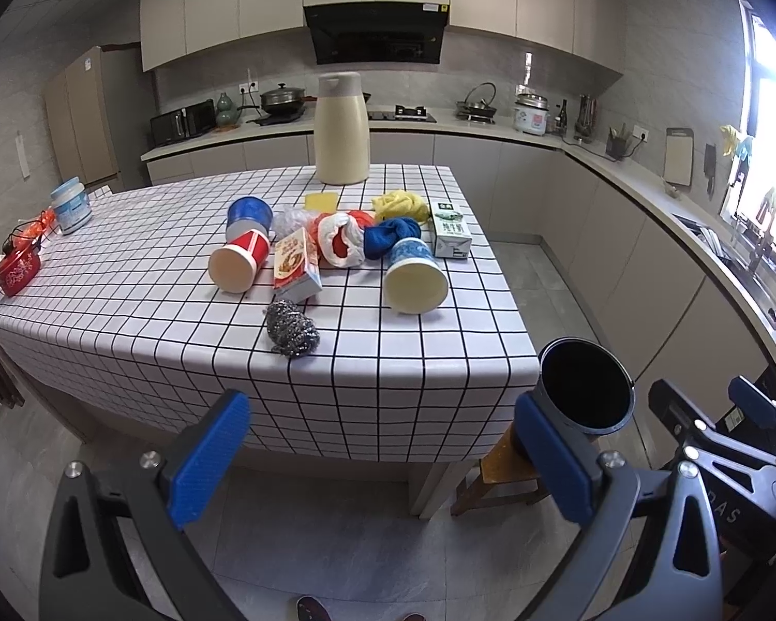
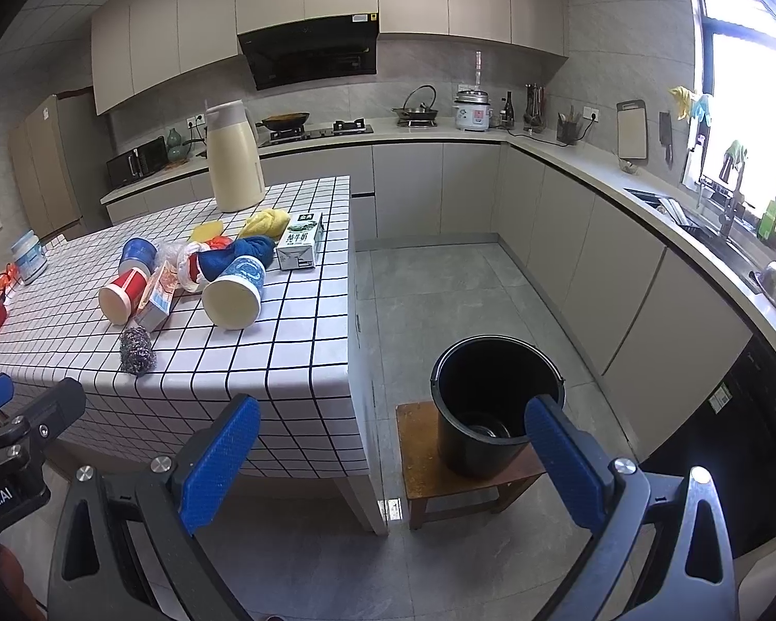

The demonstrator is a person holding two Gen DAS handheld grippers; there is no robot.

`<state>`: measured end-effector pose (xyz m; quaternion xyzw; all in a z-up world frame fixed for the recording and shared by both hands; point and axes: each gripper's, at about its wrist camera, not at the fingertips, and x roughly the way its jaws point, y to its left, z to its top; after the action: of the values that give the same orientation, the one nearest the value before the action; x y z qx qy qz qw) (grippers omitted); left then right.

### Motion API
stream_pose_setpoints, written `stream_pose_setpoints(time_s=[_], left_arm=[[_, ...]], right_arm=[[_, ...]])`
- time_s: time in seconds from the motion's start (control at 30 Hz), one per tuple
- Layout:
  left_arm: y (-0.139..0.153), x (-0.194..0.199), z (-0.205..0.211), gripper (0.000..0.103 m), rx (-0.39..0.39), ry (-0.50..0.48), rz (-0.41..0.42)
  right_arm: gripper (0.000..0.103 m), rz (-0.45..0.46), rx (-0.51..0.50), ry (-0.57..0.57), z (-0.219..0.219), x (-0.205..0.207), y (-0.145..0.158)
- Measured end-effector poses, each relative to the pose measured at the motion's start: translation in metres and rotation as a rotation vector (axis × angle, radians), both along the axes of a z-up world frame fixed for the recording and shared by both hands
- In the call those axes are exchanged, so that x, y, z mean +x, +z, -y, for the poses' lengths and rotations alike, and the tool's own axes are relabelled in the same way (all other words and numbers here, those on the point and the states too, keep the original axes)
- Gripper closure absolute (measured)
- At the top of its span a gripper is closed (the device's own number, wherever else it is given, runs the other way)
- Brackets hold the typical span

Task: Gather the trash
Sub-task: 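Approach the table with both tools open toward the trash items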

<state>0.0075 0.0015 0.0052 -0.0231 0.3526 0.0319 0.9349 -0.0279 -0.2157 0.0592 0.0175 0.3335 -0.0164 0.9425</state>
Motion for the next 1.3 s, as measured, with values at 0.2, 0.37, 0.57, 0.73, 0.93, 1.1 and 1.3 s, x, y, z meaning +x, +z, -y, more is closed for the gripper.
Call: stream_pose_setpoints(time_s=[0.2,0.37,0.57,0.73,0.93,1.1,1.3], left_arm=[[0.0,0.0,-0.001,0.0,0.001,0.002,0.0],[0.0,0.0,-0.001,0.0,0.001,0.001,0.0],[-0.001,0.003,-0.005,0.0,0.0,0.012,-0.005],[-0.001,0.005,-0.005,0.0,0.003,0.025,-0.006],[-0.001,0.01,-0.005,0.0,0.005,0.041,-0.006],[-0.002,0.012,-0.005,0.0,0.015,0.057,-0.006],[-0.006,0.02,-0.015,0.0,0.024,0.091,-0.018]], right_arm=[[0.0,-0.001,0.003,0.004,0.0,0.0,0.0],[0.0,-0.001,0.002,0.004,0.001,0.001,-0.001],[0.0,-0.002,0.005,0.008,0.0,0.002,-0.001],[0.0,-0.001,0.007,0.021,-0.001,0.007,-0.001],[0.0,-0.004,0.015,0.036,0.001,0.015,-0.004],[0.0,0.002,0.019,0.052,0.0,0.022,-0.005],[0.0,0.001,0.029,0.076,-0.003,0.034,-0.007]])
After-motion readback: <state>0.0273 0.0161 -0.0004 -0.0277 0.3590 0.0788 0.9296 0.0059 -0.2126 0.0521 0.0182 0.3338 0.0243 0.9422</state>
